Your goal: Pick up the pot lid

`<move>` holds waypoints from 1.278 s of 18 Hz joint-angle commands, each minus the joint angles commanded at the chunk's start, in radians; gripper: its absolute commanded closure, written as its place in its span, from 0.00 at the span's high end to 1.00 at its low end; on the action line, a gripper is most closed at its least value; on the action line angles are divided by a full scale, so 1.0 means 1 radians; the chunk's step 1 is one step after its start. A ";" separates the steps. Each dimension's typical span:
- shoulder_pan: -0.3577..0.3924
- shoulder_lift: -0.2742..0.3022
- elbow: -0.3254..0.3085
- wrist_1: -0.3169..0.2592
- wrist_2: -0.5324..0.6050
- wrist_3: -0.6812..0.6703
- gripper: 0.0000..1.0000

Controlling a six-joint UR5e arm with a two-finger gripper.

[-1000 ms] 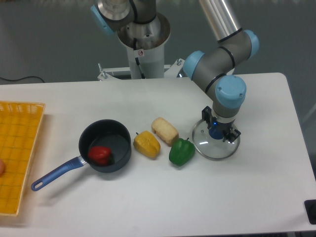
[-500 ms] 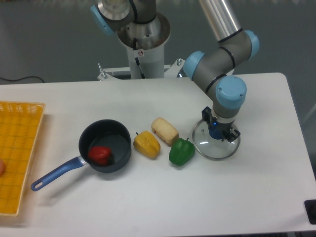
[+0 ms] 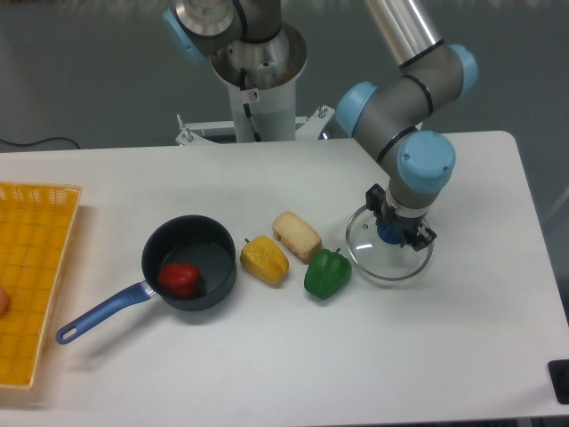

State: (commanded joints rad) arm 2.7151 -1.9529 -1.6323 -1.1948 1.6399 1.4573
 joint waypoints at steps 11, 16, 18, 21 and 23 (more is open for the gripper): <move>-0.055 0.077 0.009 -0.045 -0.075 -0.055 0.47; -0.089 0.083 0.012 -0.042 -0.075 -0.094 0.47; -0.091 0.083 0.011 -0.043 -0.075 -0.095 0.47; -0.089 0.084 0.009 -0.045 -0.077 -0.094 0.47; -0.089 0.084 0.008 -0.043 -0.077 -0.095 0.47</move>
